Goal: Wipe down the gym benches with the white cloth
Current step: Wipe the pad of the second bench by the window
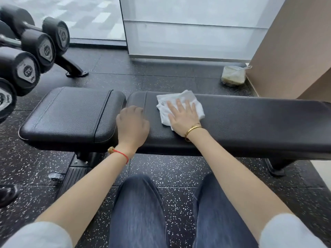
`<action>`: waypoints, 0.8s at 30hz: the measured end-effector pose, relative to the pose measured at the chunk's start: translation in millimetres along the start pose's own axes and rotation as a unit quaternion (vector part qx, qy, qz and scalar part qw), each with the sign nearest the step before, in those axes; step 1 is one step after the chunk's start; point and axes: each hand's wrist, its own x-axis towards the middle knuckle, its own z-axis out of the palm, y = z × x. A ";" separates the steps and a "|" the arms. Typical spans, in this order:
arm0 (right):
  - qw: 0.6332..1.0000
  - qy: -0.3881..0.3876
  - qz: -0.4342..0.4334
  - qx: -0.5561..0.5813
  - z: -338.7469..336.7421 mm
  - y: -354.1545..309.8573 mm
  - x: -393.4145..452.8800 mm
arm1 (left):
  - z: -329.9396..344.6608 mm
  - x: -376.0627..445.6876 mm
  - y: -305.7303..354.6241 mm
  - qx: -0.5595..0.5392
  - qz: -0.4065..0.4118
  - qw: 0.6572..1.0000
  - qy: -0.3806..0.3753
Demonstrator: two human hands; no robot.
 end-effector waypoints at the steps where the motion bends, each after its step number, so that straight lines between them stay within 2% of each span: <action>1: 1.000 0.005 -0.023 -0.001 2.6 -5.2 -7.8 | -0.1 -0.1 1.3 0.014 0.000 1.000 0.000; 5: 0.999 0.014 -0.050 0.002 13.0 24.5 -48.7 | 2.1 -1.4 12.4 0.039 -0.018 0.999 -0.005; 10: 0.999 -0.014 0.043 -0.015 4.5 97.5 -38.0 | 11.9 -1.2 44.1 -0.002 0.003 1.000 -0.026; 13: 0.998 -0.006 0.070 -0.001 -2.8 98.4 -2.9 | 14.0 -1.0 44.7 -0.010 0.005 1.000 -0.014; 16: 0.999 0.004 0.037 0.003 -0.5 66.4 9.9 | 14.3 -1.3 43.5 -0.018 0.003 1.000 0.000; 19: 0.999 0.023 -0.030 0.007 8.3 44.1 -14.6 | 13.1 -1.6 45.1 -0.022 0.005 1.000 0.006; 22: 0.997 0.038 -0.067 -0.004 13.8 60.5 -55.6 | 12.8 -1.6 43.6 -0.023 0.006 1.000 0.007; 24: 0.998 0.041 -0.048 -0.013 15.5 91.2 -75.9 | 13.4 -1.6 43.6 -0.023 0.008 1.000 0.008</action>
